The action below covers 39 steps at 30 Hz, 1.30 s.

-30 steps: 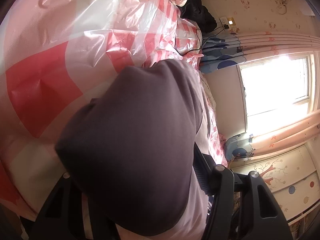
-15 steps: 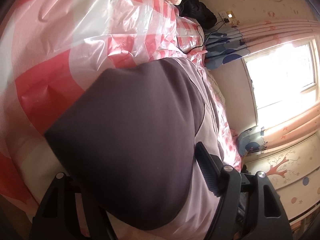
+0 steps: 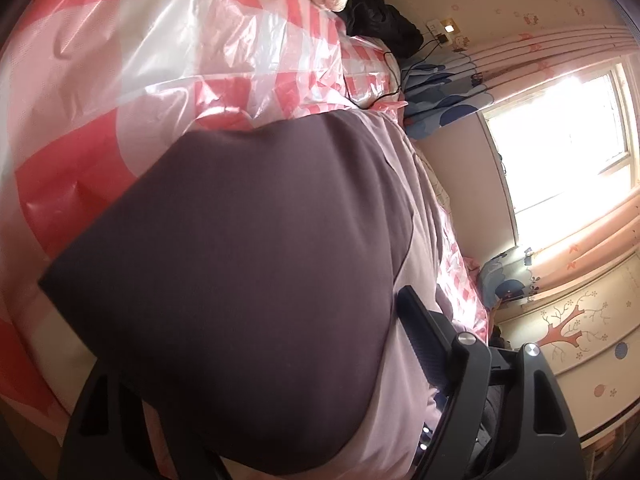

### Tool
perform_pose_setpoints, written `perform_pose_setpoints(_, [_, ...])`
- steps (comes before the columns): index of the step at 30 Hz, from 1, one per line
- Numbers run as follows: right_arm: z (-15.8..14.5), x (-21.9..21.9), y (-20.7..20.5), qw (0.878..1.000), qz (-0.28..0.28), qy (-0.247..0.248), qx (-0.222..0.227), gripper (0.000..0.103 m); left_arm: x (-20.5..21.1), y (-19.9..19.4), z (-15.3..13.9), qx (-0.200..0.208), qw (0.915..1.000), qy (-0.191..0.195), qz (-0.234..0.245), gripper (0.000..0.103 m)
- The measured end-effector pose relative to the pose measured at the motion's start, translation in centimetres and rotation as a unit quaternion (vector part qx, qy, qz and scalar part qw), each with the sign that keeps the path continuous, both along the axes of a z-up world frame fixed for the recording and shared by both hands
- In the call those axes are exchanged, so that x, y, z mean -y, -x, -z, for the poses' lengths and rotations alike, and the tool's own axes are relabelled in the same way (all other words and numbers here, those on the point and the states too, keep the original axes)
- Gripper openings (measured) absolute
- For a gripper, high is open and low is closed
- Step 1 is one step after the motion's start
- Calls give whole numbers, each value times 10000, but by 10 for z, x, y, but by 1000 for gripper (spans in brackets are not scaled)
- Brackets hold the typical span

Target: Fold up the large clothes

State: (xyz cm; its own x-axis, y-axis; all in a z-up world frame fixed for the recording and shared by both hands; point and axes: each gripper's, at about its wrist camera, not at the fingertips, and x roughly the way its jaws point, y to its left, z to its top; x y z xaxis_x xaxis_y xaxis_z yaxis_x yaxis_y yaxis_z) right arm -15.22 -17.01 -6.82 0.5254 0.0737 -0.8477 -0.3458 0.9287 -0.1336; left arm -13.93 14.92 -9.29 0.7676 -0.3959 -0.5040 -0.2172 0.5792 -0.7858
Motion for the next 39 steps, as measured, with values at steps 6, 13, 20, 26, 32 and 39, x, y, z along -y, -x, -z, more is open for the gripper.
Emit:
perform_pose_setpoints(6, [-1,-6,17,9998,23,118,167,97,-4,0,1,150,9998,28,150,60])
perform_pose_setpoints(13, [14,-10,15,9993,2,209,295,97,18,4,-39,567,9958,-521,489,43])
perform_pose_setpoints(20, [15,1,19,9989,-7,-236,395,97,77,11,-104,1076,9791,-1415,992,40])
perform_pose_setpoints(26, [-23,53,23,9893,-295,-1422,-101,97,145,12,-154,1562,9544,-2086,1456,38])
perform_pose_setpoints(32, [-33,224,28,8349,329,-5435,-805,97,232,18,-166,1894,9189,-2732,2126,37])
perform_pose_setpoints(39, [-57,355,4,8088,965,-5792,-318,97,362,29,-142,2109,8562,-3411,3256,37])
